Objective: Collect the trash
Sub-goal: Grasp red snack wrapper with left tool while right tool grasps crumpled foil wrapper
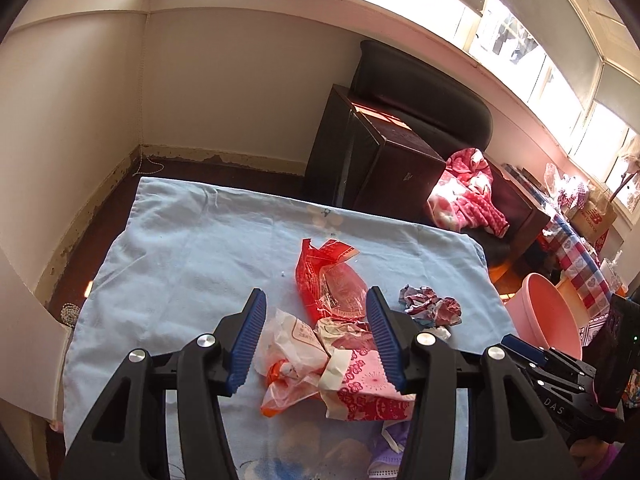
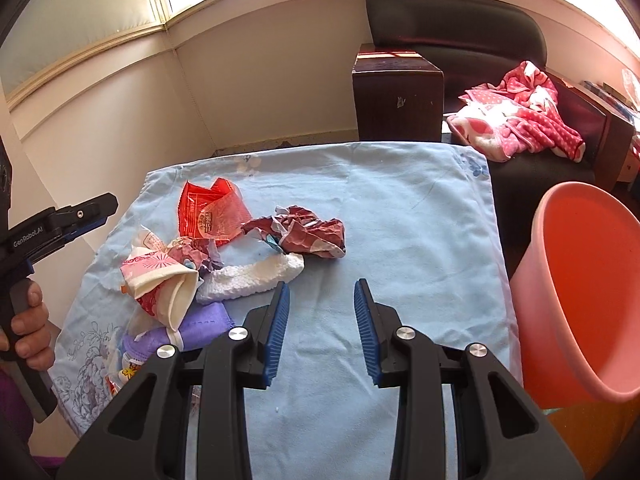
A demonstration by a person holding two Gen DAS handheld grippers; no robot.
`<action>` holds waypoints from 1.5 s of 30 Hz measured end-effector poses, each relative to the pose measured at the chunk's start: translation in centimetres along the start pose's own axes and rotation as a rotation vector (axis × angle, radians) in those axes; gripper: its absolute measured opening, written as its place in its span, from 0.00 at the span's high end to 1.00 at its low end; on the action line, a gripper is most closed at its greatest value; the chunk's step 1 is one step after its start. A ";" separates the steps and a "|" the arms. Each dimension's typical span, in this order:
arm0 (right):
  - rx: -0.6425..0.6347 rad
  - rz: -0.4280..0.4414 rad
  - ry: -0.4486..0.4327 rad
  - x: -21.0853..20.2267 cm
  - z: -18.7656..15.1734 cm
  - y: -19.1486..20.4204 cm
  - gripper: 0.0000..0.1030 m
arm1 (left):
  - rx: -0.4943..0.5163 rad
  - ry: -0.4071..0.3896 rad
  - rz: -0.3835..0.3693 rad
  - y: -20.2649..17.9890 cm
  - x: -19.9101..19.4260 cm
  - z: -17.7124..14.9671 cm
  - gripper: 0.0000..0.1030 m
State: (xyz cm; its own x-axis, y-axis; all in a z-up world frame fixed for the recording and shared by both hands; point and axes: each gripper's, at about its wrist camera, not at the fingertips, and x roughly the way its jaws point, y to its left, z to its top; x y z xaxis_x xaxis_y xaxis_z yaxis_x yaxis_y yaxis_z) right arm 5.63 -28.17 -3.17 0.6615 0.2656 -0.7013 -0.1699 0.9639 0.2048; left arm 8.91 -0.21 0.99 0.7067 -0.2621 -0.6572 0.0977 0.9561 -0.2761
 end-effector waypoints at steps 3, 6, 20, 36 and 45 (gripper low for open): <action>-0.006 0.011 0.011 1.4 1.2 -0.1 0.67 | -0.003 0.044 -0.002 0.5 2.2 0.8 0.51; -0.002 0.025 0.024 2.4 2.0 -0.5 0.67 | -0.003 0.089 -0.013 0.8 4.3 1.7 0.51; -0.001 0.075 0.066 5.1 3.5 -1.3 0.67 | 0.029 0.271 -0.003 -0.2 11.7 2.9 0.91; 0.019 0.128 0.104 7.4 3.3 -1.9 0.68 | -0.025 0.182 -0.038 0.8 8.6 2.7 0.97; 0.044 0.089 0.023 4.5 2.4 -2.0 0.84 | -0.053 0.121 -0.032 1.2 6.0 3.0 0.97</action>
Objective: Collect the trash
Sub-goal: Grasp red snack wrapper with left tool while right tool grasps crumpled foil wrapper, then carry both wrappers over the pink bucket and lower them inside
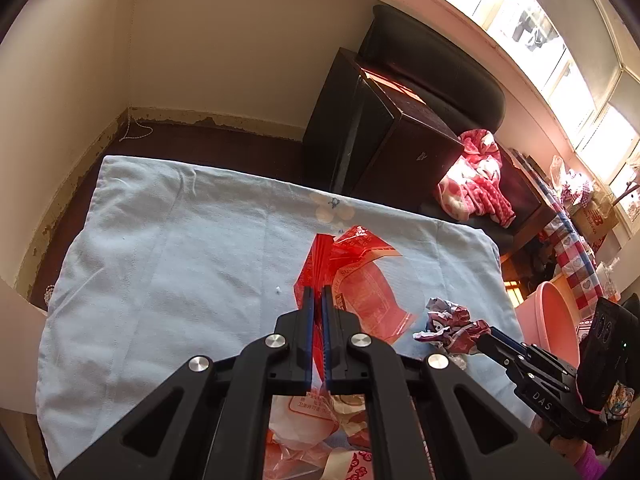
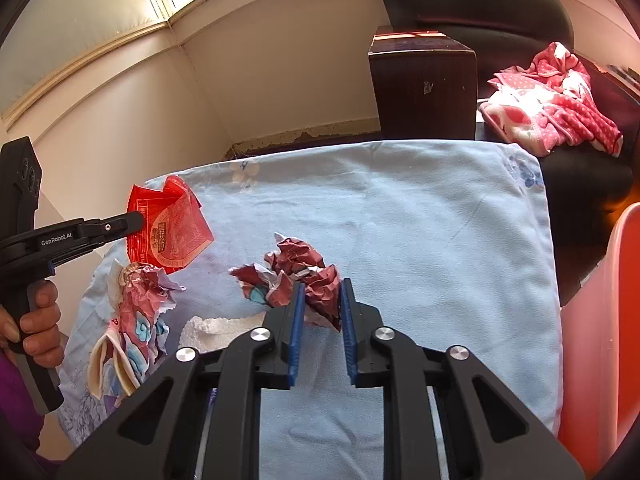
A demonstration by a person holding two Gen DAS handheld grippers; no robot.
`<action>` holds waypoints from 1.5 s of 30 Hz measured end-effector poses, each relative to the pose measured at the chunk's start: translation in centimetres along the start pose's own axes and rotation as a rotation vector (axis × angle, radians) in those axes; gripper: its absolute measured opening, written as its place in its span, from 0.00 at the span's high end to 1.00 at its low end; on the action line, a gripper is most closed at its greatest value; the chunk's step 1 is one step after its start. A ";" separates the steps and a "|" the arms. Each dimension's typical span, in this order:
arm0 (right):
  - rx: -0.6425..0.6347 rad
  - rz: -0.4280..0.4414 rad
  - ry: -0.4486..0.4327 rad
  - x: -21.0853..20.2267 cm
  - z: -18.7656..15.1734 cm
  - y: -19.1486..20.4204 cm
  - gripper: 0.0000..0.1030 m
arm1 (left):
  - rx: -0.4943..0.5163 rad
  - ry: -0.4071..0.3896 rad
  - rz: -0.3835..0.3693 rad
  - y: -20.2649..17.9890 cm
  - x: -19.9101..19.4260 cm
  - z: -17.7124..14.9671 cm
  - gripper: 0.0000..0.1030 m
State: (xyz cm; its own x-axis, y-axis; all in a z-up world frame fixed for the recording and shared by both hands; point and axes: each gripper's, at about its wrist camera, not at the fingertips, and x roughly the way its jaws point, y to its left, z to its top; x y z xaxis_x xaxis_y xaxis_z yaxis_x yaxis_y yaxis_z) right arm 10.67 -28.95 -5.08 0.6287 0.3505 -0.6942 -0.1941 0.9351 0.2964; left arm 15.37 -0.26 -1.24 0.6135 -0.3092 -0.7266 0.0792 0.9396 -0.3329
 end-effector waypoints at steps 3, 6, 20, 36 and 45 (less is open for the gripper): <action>-0.001 -0.016 -0.030 -1.4 -0.2 0.1 0.84 | -0.008 -0.028 -0.008 0.0 -1.3 0.1 0.97; -0.011 -0.034 -0.057 -2.9 -0.5 0.3 0.84 | -0.006 -0.051 -0.016 -0.4 -2.6 0.0 0.97; -0.013 -0.099 -0.147 -8.3 -3.0 1.1 0.84 | 0.015 -0.139 -0.056 -2.8 -8.6 -1.5 0.97; 0.006 -0.131 -0.196 -13.4 -5.0 0.7 0.84 | 0.065 -0.142 -0.111 -7.0 -11.4 -4.2 0.97; 0.032 -0.160 -0.170 -14.1 -6.7 -0.7 0.84 | 0.102 -0.069 -0.153 -10.4 -9.2 -7.3 0.97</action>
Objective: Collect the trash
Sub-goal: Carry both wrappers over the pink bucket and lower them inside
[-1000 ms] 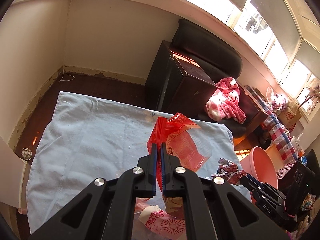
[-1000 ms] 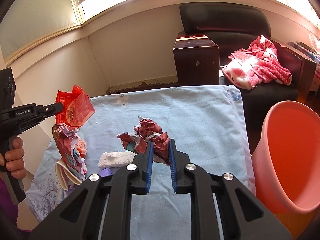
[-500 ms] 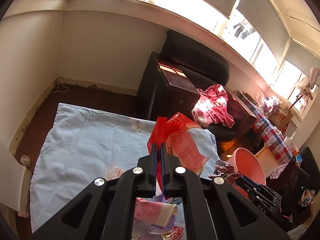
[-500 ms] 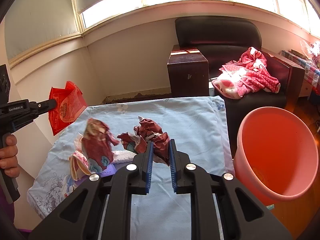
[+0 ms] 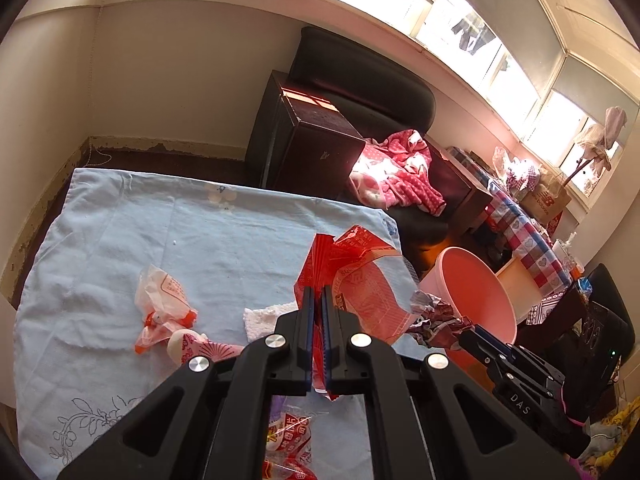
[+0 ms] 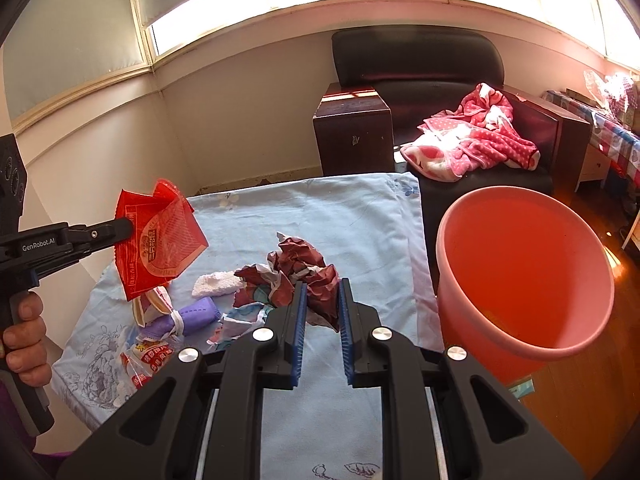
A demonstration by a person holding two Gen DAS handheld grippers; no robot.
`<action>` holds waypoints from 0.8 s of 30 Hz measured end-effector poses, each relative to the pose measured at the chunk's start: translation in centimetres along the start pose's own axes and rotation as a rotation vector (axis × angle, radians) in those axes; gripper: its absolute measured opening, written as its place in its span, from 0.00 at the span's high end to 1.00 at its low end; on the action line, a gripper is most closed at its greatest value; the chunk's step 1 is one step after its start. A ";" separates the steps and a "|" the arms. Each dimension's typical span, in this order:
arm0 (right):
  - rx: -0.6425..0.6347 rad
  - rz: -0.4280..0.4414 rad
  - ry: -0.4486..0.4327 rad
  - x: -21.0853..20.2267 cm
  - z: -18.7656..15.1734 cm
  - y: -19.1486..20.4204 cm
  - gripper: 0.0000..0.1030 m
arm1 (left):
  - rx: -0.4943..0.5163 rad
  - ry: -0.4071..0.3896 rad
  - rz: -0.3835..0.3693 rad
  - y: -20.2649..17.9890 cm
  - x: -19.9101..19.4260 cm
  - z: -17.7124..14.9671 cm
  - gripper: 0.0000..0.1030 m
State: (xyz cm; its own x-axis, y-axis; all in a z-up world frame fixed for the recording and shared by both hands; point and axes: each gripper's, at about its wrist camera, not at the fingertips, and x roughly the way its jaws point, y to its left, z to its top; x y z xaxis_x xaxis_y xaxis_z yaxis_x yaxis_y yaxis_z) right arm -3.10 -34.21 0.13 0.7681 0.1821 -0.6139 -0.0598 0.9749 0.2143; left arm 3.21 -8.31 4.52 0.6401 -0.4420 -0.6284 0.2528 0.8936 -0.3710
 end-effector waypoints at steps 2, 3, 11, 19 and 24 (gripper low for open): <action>0.011 -0.010 0.001 -0.2 -0.2 -0.5 0.84 | 0.010 0.012 -0.014 -0.8 0.7 -0.3 0.97; 0.017 -0.014 0.001 -0.2 -0.3 -0.7 0.84 | 0.015 0.017 -0.021 -1.2 1.0 -0.5 0.97; 0.063 -0.065 -0.023 -1.1 -0.3 -3.5 0.84 | 0.052 0.064 -0.072 -5.1 4.3 -1.1 0.97; 0.114 -0.170 -0.054 -2.2 0.1 -7.6 0.84 | 0.084 0.092 -0.129 -9.3 7.3 -1.1 0.97; 0.152 -0.240 -0.069 -2.6 0.3 -10.1 0.84 | 0.128 0.112 -0.154 -12.4 9.4 -1.0 0.97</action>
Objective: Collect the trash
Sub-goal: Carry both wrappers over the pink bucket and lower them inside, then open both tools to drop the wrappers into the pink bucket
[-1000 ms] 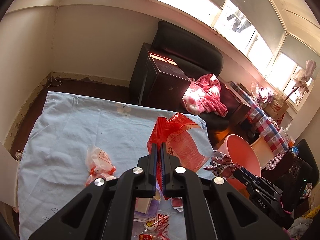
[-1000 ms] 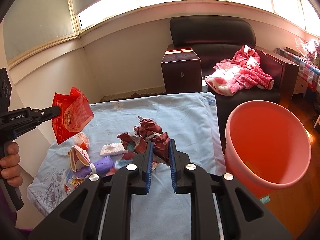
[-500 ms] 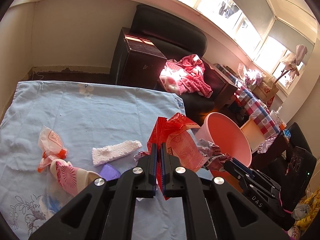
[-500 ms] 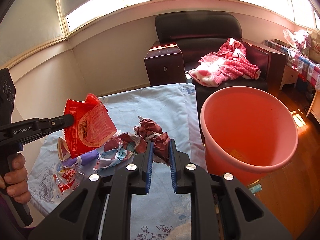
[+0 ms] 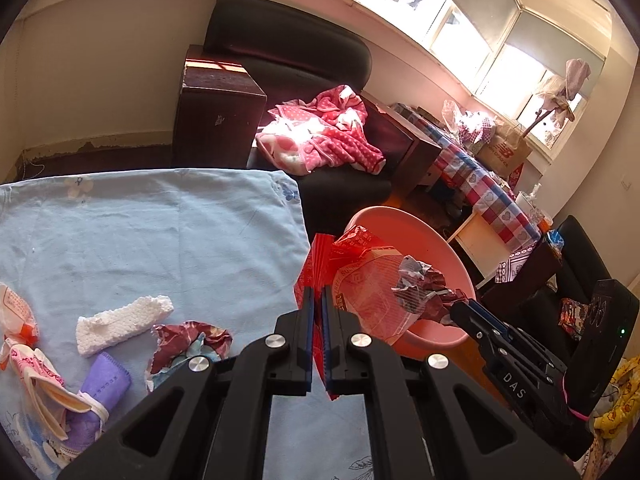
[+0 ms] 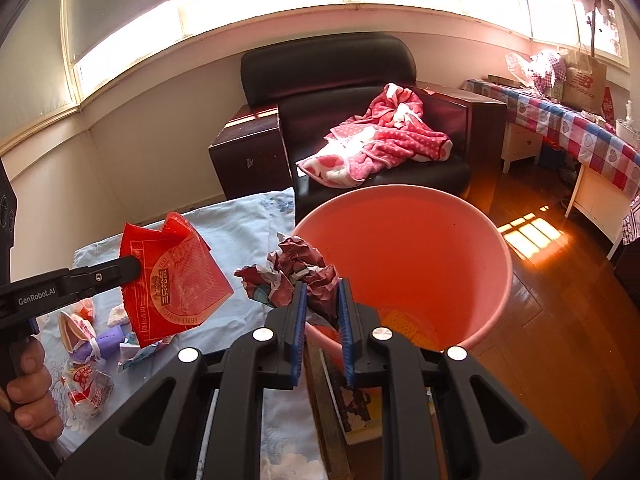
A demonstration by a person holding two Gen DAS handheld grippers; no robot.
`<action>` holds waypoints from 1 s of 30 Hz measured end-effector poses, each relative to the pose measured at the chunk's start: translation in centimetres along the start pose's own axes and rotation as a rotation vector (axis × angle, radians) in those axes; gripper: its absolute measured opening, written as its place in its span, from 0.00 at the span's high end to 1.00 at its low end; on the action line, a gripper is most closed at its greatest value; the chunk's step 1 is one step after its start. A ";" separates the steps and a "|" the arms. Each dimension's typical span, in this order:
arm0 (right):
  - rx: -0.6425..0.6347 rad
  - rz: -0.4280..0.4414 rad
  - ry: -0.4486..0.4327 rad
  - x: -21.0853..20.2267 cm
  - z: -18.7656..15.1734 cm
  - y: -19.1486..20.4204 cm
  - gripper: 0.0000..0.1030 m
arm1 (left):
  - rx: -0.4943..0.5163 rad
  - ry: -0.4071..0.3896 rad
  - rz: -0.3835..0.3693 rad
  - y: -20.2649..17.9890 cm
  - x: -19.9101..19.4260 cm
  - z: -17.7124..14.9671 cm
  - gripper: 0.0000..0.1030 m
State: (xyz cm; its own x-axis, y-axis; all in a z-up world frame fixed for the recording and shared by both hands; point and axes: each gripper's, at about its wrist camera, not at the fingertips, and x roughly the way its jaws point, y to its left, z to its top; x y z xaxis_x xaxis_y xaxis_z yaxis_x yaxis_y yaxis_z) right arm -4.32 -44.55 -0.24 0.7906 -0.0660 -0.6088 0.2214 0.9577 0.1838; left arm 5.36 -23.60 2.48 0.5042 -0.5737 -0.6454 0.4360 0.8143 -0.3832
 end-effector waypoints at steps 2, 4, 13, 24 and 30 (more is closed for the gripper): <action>0.013 -0.028 0.001 0.2 0.0 -0.8 0.84 | 0.024 0.009 -0.003 -1.1 0.9 0.1 0.97; 0.025 -0.050 0.005 0.4 0.0 -1.5 0.84 | 0.049 0.020 0.002 -2.2 1.9 0.1 0.97; 0.049 -0.113 0.027 1.8 -0.3 -3.6 0.84 | 0.082 0.055 0.029 -4.5 5.6 0.8 0.97; 0.039 -0.157 0.030 2.8 -0.3 -3.4 0.84 | 0.119 0.070 0.080 -5.9 8.5 1.4 0.97; 0.056 -0.149 0.060 3.5 -0.1 -4.0 0.84 | 0.134 0.042 0.042 -6.4 8.3 1.7 0.85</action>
State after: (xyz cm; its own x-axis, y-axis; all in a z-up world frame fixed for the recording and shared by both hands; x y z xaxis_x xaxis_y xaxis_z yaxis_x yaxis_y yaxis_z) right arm -2.54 -48.54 -3.17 0.7117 -0.1880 -0.6769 0.3667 0.9212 0.1297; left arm 7.96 -33.74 0.71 0.4940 -0.5327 -0.6871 0.5120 0.8170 -0.2652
